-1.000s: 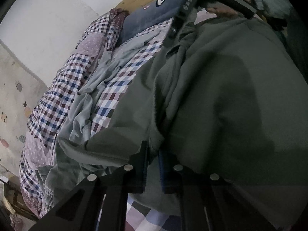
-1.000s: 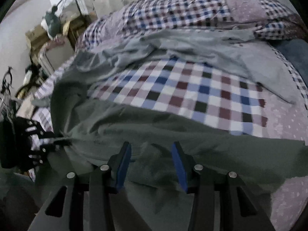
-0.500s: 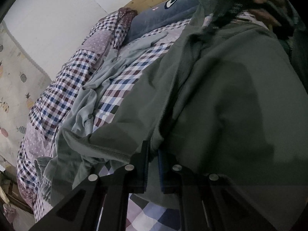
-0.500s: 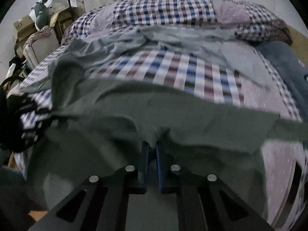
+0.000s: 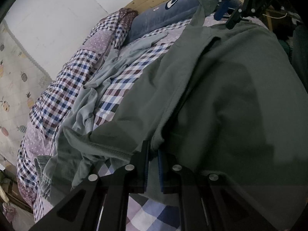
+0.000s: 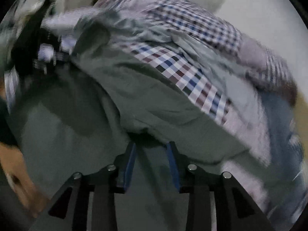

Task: Fold clothes

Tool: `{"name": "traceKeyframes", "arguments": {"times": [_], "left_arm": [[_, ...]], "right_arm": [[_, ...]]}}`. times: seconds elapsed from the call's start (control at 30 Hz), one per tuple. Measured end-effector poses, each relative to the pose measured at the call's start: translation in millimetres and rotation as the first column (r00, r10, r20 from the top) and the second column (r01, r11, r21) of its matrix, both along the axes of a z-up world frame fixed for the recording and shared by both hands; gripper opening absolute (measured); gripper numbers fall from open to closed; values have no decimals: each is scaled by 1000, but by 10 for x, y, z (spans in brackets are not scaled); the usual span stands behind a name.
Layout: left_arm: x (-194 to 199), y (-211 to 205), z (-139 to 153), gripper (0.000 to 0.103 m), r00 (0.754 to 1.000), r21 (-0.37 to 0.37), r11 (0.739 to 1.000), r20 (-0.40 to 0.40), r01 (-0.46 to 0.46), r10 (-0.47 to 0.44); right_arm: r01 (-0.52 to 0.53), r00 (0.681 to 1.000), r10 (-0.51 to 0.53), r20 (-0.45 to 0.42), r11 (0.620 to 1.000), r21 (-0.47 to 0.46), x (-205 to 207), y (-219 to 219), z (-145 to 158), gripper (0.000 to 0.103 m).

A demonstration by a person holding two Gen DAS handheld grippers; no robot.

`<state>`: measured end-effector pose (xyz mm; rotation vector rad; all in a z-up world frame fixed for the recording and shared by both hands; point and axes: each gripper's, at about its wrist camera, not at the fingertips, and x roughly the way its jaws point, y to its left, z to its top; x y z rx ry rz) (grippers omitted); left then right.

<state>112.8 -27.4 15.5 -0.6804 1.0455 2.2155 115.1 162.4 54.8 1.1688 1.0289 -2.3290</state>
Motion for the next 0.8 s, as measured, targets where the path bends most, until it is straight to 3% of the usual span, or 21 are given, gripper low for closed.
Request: {"name": "traceKeyframes", "arguments": {"times": [0.1, 0.33, 0.4, 0.43, 0.47, 0.63, 0.8], "left_arm": [[-27, 2, 11, 8, 1000, 4, 1000, -1, -6, 6], [-89, 7, 36, 8, 1000, 12, 1000, -4, -21, 21], [-107, 9, 43, 7, 1000, 14, 1000, -5, -25, 26], [-116, 9, 47, 7, 1000, 15, 1000, -5, -28, 28], [-125, 10, 50, 7, 1000, 17, 999, -6, -30, 30], [-312, 43, 251, 6, 996, 106, 991, -26, -87, 90], [-726, 131, 571, 6, 987, 243, 957, 4, -156, 159]], "right_arm": [[-81, 996, 88, -31, 982, 169, -31, -121, -176, 36], [-177, 983, 185, -23, 964, 196, -210, -243, -332, 35], [-186, 982, 191, -12, 968, 168, -254, -262, -328, 26], [-177, 983, 181, -13, 973, 148, -278, -252, -307, 7], [-159, 986, 164, -26, 979, 126, -300, -230, -270, 4], [-48, 990, 43, -131, 998, -35, -483, -15, 65, 3], [54, 970, -80, -231, 992, -113, -859, 116, 376, 3]]}}
